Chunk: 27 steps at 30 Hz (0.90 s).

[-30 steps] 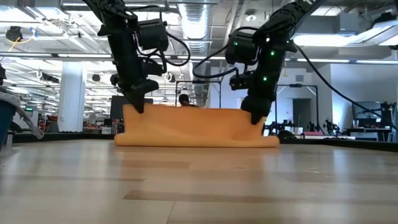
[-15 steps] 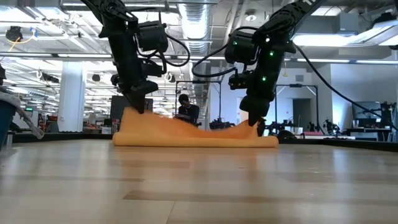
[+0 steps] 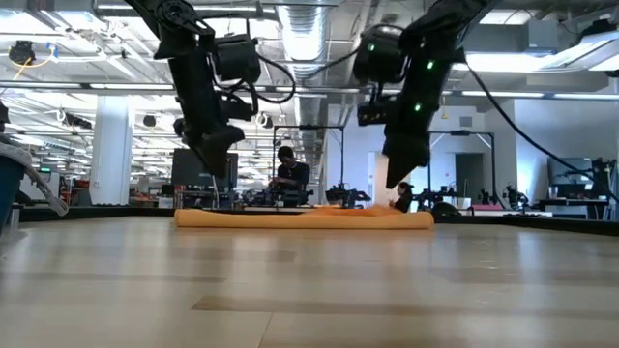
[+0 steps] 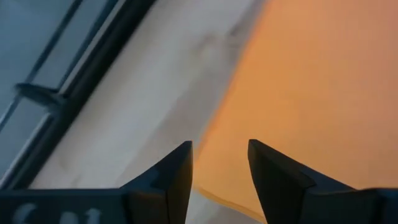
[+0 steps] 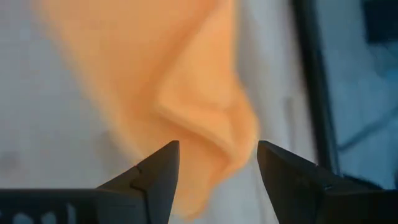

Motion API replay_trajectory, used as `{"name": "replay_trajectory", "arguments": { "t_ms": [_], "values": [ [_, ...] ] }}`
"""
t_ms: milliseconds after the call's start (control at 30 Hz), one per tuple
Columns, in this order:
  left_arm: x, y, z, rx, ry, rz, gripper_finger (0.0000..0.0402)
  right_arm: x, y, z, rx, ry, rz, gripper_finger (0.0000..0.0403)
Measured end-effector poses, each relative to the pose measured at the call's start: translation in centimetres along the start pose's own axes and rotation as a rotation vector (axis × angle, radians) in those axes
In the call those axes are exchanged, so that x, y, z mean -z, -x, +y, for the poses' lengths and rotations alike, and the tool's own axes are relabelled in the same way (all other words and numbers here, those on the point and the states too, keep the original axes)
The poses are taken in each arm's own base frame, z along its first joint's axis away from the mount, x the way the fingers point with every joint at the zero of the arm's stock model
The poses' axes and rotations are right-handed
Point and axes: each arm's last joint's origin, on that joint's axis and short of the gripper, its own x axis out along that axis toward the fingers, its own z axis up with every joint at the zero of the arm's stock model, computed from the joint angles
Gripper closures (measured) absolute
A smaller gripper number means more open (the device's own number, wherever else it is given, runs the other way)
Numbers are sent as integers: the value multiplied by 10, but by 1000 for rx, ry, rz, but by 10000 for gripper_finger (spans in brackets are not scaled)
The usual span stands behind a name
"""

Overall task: Fold microfiber towels
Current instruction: Fold the orange microfiber towel

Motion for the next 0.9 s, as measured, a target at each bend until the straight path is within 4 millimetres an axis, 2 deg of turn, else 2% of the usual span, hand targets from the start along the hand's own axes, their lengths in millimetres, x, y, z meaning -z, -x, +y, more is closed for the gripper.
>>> {"name": "replay_trajectory", "arguments": {
  "t_ms": [167, 333, 433, 633, 800, 900],
  "values": [
    [4, 21, -16, 73, -55, -44, 255, 6, 19, 15, -169, 192, 0, 163],
    [12, 54, -26, 136, -67, -122, 255, 10, 20, 28, -295, 321, 23, 163],
    [17, 74, -30, 180, -60, -180, 255, 13, 8, 30, -272, 355, 81, 163],
    [26, 104, -34, 258, -47, -271, 255, 15, -23, 20, -160, 282, 184, 163],
    [32, 118, -37, 296, -44, -310, 255, 19, -43, 17, -179, 265, 242, 163],
    [34, 121, -40, 298, -54, -317, 255, 20, -47, 16, -183, 256, 255, 172]
  ]
}}
